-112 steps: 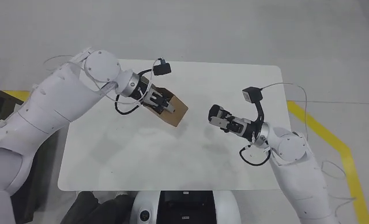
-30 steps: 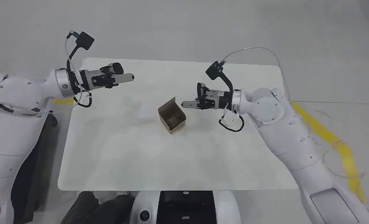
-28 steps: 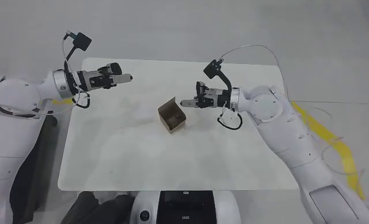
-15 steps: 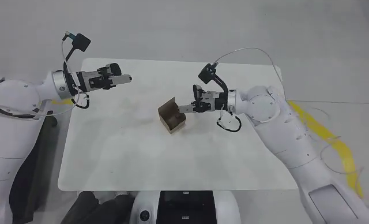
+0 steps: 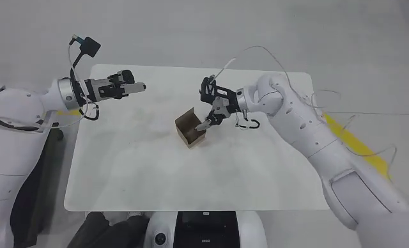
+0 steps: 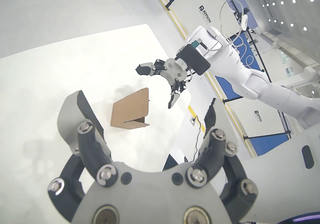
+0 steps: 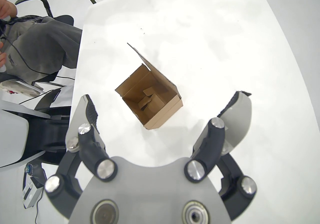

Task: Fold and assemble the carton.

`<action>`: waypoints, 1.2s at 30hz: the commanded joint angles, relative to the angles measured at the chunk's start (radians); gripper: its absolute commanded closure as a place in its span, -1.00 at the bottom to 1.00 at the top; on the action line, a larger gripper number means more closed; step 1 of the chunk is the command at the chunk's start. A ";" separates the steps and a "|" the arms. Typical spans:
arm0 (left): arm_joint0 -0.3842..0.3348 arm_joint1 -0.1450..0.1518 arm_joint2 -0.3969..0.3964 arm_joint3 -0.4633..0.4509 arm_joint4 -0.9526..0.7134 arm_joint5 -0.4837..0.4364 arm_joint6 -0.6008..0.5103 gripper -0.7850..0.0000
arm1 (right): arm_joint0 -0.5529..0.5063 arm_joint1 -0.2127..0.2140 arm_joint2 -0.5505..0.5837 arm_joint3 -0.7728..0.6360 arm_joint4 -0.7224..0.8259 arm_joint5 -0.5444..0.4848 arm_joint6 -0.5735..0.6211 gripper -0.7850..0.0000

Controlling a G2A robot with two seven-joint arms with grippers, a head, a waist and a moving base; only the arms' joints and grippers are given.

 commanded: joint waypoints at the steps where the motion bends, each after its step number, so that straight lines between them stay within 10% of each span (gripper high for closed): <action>1: 0.000 0.000 0.000 0.000 0.000 0.000 0.000 -1.00 | 0.030 -0.020 -0.041 0.033 -0.012 0.001 -0.035 -1.00; 7: 0.000 0.000 0.000 0.000 0.000 0.000 0.000 -1.00 | 0.095 -0.071 -0.129 0.132 -0.053 0.001 -0.162 -1.00; 9: 0.000 0.000 0.000 0.000 0.000 0.000 0.000 -1.00 | 0.109 -0.084 -0.156 0.159 -0.066 0.001 -0.198 0.07; 14: 0.000 0.000 0.000 0.000 0.000 0.000 0.000 -1.00 | 0.142 -0.104 -0.216 0.207 -0.100 0.001 -0.267 0.95; 27: 0.000 0.000 0.000 0.000 0.000 0.000 0.000 -1.00 | 0.182 -0.101 -0.337 0.240 -0.080 0.001 -0.333 1.00; 36: 0.000 0.000 0.000 0.000 0.000 0.000 0.000 -1.00 | 0.155 -0.053 -0.289 0.208 0.240 0.001 -0.352 1.00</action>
